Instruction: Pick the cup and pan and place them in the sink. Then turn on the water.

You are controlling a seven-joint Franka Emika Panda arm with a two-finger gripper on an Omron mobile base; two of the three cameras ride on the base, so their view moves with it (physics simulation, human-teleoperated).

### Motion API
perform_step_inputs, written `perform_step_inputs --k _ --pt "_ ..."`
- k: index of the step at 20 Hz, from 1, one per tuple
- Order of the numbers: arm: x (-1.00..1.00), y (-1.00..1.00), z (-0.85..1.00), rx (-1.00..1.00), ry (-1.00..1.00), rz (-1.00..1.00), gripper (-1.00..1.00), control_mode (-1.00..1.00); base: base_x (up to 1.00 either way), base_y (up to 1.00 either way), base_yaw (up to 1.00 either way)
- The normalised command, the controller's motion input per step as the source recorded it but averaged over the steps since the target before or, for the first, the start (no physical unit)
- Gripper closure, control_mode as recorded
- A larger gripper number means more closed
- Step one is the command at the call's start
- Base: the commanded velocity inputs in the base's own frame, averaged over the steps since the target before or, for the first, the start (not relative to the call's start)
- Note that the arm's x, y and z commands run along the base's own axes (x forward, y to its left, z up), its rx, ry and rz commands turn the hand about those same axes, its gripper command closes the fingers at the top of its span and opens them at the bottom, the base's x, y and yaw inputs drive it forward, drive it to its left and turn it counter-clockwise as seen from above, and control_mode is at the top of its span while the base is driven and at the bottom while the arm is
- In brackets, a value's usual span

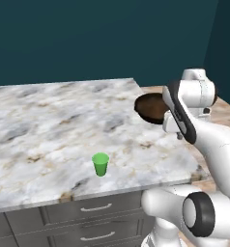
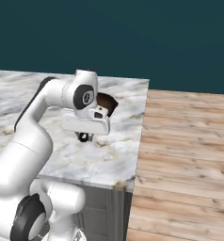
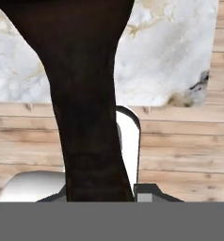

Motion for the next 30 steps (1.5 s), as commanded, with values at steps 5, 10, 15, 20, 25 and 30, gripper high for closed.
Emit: perform_step_inputs --k 5,10,15,20,25,30 --pt "-0.08 0.01 0.18 0.0 0.0 0.0 1.0 1.0 -0.09 0.08 0.0" --pt "0.0 0.0 0.0 0.0 0.0 0.0 1.0 1.0 -0.6 0.37 0.19" --pt "0.0 0.0 0.0 0.0 0.0 0.0 1.0 1.0 -0.5 0.06 0.61" --pt "0.0 0.0 0.0 0.0 0.0 0.0 1.0 1.0 -0.35 0.0 0.82" --pt "0.0 0.0 0.0 0.0 0.0 0.0 1.0 1.0 -0.3 0.0 0.81" --pt "0.0 0.0 0.0 0.0 0.0 0.0 1.0 1.0 -0.14 0.0 0.88"
